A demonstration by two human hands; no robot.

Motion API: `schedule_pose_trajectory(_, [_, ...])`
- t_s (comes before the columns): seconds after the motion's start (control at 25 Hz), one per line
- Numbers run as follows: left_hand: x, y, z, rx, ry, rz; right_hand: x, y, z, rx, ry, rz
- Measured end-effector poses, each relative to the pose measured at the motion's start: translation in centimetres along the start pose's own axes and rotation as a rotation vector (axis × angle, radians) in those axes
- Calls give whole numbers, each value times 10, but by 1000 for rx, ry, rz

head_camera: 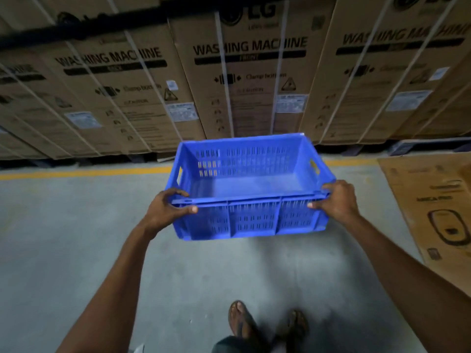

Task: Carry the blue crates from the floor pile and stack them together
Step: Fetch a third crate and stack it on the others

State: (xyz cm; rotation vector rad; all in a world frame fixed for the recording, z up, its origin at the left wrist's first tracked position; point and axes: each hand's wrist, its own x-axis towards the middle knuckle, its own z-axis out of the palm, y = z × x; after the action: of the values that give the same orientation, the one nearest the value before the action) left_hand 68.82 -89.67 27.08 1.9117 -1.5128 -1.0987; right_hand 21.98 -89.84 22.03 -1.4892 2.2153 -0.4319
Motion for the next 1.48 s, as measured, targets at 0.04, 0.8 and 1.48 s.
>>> schedule_pose_trajectory(0.04, [18,2,11,62,63,8,20,-1,5,4,46,-6])
schedule_pose_trajectory(0.8, [295,-84,203,122,543,477,251,88,151,-65,471,-260])
schedule_pose_trajectory(1.48, [287,-101,219,72,570,437,248,96,162,-48,459,-297])
